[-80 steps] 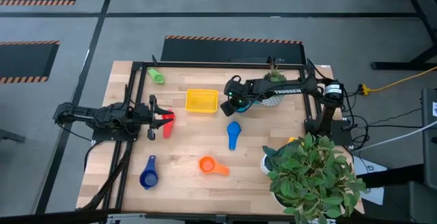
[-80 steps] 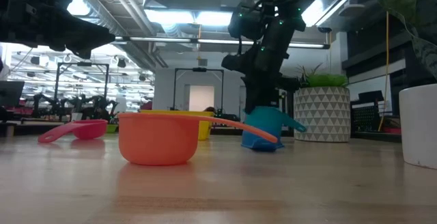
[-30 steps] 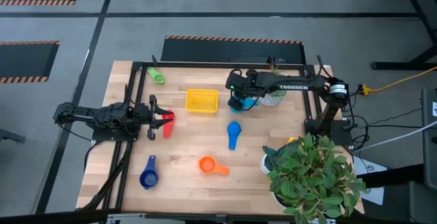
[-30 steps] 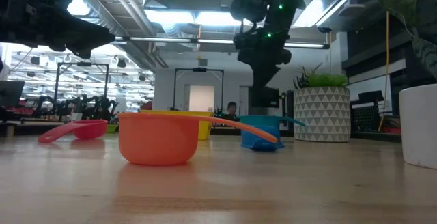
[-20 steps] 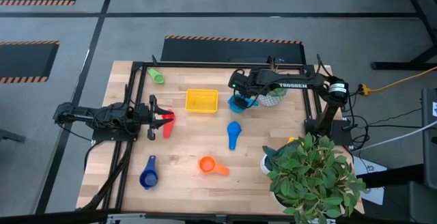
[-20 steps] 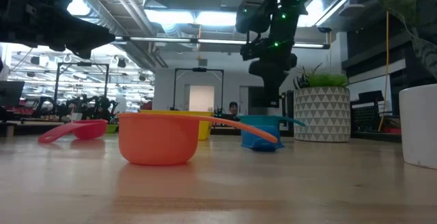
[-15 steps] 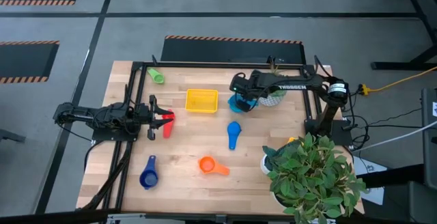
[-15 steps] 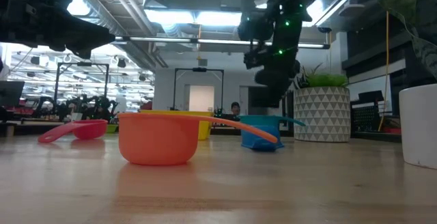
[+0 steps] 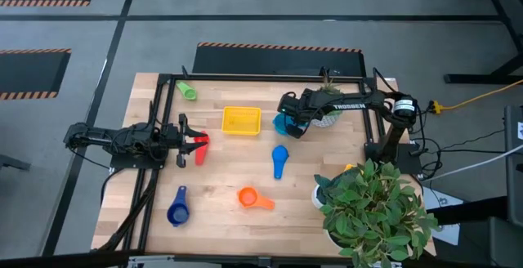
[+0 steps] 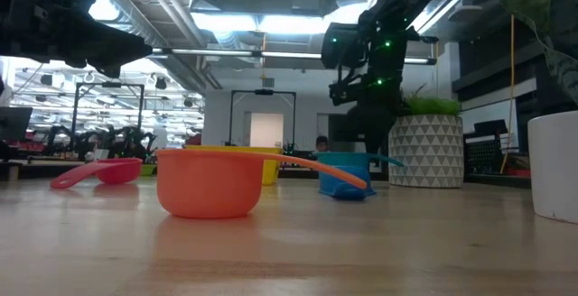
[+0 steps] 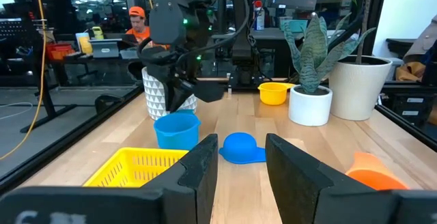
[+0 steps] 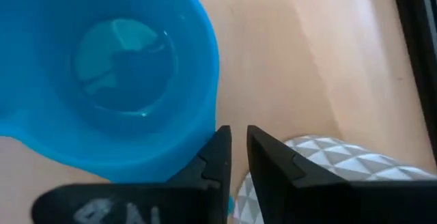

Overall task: Nest measuring cups in basket
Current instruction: Prepare the light blue measuring cup

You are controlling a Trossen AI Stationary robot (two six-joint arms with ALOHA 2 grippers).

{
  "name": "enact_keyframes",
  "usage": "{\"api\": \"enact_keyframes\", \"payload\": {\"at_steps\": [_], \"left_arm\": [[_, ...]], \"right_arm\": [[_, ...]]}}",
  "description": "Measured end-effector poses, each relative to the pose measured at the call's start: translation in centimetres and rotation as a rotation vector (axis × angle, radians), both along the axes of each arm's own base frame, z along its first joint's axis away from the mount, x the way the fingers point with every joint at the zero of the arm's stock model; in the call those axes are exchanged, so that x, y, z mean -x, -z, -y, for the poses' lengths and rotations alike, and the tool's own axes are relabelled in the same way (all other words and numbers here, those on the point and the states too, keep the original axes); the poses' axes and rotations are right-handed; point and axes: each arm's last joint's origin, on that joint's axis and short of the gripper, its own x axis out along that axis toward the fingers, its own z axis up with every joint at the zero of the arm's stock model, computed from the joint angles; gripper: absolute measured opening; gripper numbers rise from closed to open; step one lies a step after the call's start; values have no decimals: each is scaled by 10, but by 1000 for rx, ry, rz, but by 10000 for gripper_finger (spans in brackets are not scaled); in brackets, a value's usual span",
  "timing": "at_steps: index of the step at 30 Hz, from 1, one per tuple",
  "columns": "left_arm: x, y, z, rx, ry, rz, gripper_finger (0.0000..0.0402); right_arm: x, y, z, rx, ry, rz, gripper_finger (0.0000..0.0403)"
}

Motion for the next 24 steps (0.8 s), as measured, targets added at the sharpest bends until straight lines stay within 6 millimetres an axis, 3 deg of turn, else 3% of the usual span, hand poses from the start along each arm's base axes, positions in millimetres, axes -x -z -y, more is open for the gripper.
{"api": "enact_keyframes", "payload": {"at_steps": [15,24], "left_arm": [[0,0,0,0,0,-1,117],[0,0,0,0,0,0,117]], "right_arm": [[2,1,-7,-123,-32,-10,54],[-3,2,-28,-165,-39,6,54]]}}
